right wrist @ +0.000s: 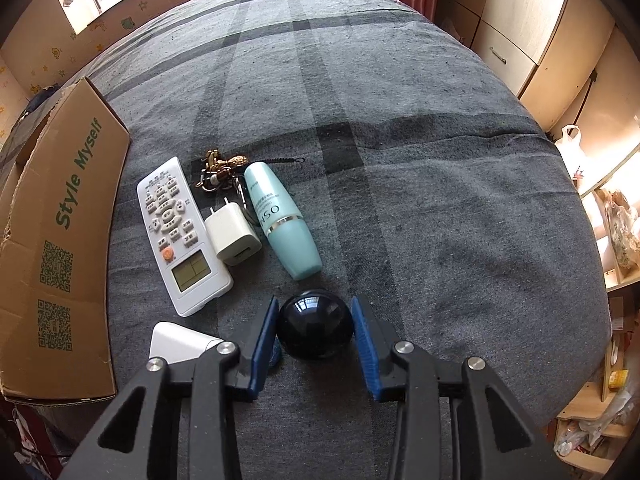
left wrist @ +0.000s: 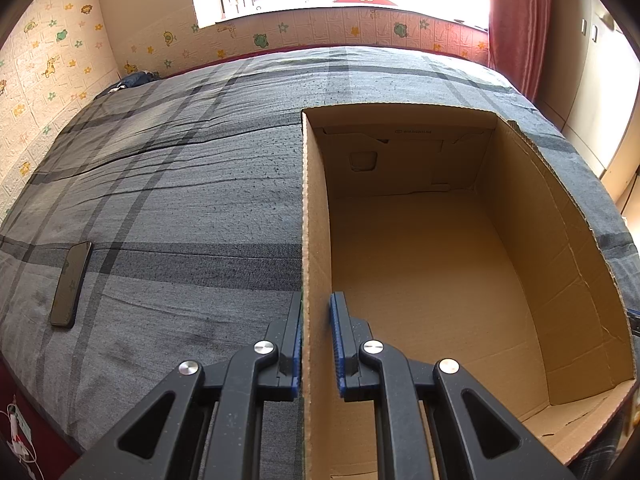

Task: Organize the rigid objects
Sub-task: 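Close the right gripper on the black ball and lift it, then carry the black ball into the box and open the right gripper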

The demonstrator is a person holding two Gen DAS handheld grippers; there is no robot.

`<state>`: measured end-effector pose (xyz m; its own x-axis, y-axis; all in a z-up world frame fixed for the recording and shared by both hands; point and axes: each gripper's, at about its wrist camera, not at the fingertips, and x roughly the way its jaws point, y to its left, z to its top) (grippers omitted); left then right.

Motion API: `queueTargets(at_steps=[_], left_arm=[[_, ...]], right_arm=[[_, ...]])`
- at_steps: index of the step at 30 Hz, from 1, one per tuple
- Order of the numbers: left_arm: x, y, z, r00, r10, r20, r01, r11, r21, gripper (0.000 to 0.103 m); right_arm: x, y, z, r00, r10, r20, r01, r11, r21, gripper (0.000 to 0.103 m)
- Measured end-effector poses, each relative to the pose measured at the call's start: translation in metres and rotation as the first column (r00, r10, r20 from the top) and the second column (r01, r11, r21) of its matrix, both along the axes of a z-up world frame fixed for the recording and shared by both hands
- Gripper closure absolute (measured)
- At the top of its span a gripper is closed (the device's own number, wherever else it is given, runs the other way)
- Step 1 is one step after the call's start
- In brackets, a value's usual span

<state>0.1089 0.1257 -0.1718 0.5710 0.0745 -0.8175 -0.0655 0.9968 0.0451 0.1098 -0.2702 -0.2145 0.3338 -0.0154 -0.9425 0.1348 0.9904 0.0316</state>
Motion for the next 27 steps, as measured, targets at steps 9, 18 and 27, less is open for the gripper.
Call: queueTargets(at_steps=[9,18,27], left_arm=[[0.0,0.0,0.0,1.0,0.0,0.0,0.0,1.0,0.002,0.09],[0.0,0.0,0.0,1.0,-0.001,-0.001,0.001,1.0,0.005,0.09],[0.0,0.0,0.0,1.0,-0.001,0.0,0.001,1.0,0.002,0.09]], right_arm=[[0.002,0.003,0.015,1.0,0.001,0.006,-0.001,0.999,-0.035,0.063],[0.004,0.022,0.048,0.998,0.053,0.042,-0.052,0.998,-0.045,0.063],[0.011,0.056,0.09,0.985,0.144,0.089,-0.143,0.989,-0.023,0.063]])
